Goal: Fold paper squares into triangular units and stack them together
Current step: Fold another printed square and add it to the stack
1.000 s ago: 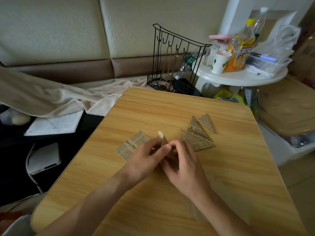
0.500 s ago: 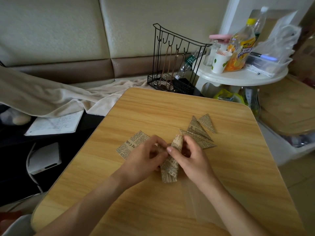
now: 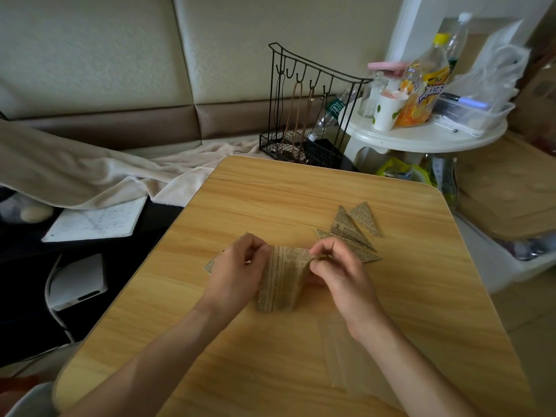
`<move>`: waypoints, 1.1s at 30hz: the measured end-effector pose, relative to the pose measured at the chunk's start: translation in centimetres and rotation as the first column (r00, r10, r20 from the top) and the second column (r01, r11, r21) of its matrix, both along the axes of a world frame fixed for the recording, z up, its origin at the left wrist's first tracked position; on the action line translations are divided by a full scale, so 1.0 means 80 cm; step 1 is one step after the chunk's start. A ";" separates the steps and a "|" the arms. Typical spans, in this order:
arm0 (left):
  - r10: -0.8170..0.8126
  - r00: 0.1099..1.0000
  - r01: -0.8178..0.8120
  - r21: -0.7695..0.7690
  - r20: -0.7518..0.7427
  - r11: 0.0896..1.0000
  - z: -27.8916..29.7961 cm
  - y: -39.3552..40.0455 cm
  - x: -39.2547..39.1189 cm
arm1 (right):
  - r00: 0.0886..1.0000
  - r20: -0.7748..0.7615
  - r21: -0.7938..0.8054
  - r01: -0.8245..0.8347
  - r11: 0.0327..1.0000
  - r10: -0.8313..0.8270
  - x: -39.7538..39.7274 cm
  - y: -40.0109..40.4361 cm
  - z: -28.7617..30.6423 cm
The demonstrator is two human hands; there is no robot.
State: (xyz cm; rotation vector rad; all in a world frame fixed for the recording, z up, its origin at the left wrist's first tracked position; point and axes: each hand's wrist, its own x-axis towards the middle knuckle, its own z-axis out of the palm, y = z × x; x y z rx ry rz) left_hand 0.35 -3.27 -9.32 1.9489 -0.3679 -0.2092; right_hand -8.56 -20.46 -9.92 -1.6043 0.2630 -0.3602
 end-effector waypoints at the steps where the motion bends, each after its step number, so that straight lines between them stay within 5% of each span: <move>1: 0.028 1.000 -0.028 0.018 0.013 0.999 0.000 0.001 0.001 | 1.000 -0.015 -0.002 0.026 1.000 -0.026 0.000 0.001 0.001; 8: 0.072 0.995 -0.077 0.066 0.067 0.995 -0.001 0.000 -0.001 | 0.994 -0.087 -0.028 0.057 0.998 -0.060 0.000 -0.003 -0.005; 14: -0.018 0.969 -0.012 -0.118 -0.248 0.993 -0.003 -0.002 -0.003 | 0.964 -0.129 -0.120 0.219 0.968 -0.234 0.003 -0.001 -0.016; 18: 0.020 0.956 -0.072 -0.168 -0.293 0.983 -0.005 -0.002 -0.001 | 0.986 -0.109 -0.019 0.121 0.992 -0.123 0.003 0.002 -0.016; 21: 0.007 0.926 -0.108 -0.244 -0.378 0.964 -0.005 -0.002 0.001 | 0.990 -0.095 -0.088 0.092 0.992 -0.101 0.002 0.004 -0.012; 28: -0.034 0.938 -0.058 -0.251 -0.346 0.966 -0.004 -0.002 -0.001 | 0.989 -0.100 -0.112 0.098 0.989 -0.110 0.004 0.003 -0.013; 33: -0.013 0.958 -0.043 -0.189 -0.287 0.981 -0.003 -0.003 -0.006 | 0.992 -0.004 -0.350 0.114 0.930 -0.123 -0.001 0.006 -0.017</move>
